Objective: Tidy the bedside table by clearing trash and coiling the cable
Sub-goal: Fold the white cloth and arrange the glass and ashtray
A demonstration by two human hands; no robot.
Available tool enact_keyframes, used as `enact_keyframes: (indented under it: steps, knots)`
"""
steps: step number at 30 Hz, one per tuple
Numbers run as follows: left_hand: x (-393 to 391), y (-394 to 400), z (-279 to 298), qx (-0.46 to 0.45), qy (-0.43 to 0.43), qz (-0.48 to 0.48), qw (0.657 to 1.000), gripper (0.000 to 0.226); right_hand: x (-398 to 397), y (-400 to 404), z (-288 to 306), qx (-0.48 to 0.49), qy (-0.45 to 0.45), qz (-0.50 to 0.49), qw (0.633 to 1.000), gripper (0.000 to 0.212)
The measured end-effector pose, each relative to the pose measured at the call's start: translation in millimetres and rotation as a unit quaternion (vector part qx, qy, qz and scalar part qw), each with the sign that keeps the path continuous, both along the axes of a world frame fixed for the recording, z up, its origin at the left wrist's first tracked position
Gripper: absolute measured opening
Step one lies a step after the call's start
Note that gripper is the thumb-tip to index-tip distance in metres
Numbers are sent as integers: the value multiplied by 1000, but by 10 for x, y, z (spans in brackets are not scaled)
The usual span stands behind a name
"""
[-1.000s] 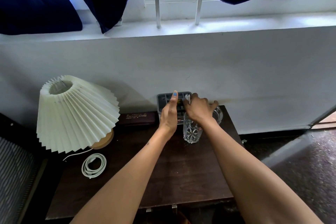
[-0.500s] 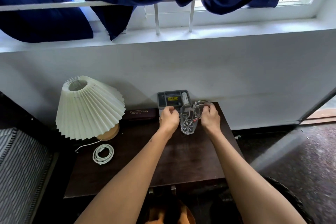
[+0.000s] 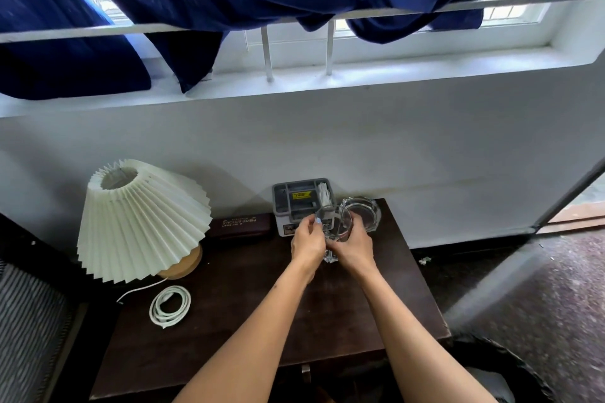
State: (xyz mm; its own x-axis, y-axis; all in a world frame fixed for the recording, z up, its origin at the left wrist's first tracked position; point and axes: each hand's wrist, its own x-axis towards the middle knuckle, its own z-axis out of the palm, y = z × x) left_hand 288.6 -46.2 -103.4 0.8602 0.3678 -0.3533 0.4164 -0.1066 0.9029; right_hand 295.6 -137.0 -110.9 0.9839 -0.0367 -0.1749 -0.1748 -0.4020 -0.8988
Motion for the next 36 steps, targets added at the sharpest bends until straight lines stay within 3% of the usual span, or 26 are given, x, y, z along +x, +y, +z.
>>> enact_keyframes:
  steps: [5,11,18,22,30,34,36]
  knots:
    - [-112,13,13,-1,0,15,1000,38,-177,27,-1,-35,-40,-25,998,69]
    - [-481,23,213,3,7,23,1000,36,-538,37,107,-52,-27,-33,998,69]
    - [-747,-20,501,-12,-5,-16,1000,45,-799,-61,417,-80,-40,-29,996,82]
    - [-758,-78,654,-20,-20,-30,999,37,-813,-138,594,-98,-56,-35,993,80]
    - [-358,-228,857,-78,-68,-53,993,49,-307,-310,599,-83,-85,-72,990,83]
    - [122,-338,677,-93,-66,-71,991,79,174,-423,439,-98,-91,-91,987,75]
    - [322,-389,602,-105,-78,-77,988,64,362,-462,386,-102,-92,-106,985,78]
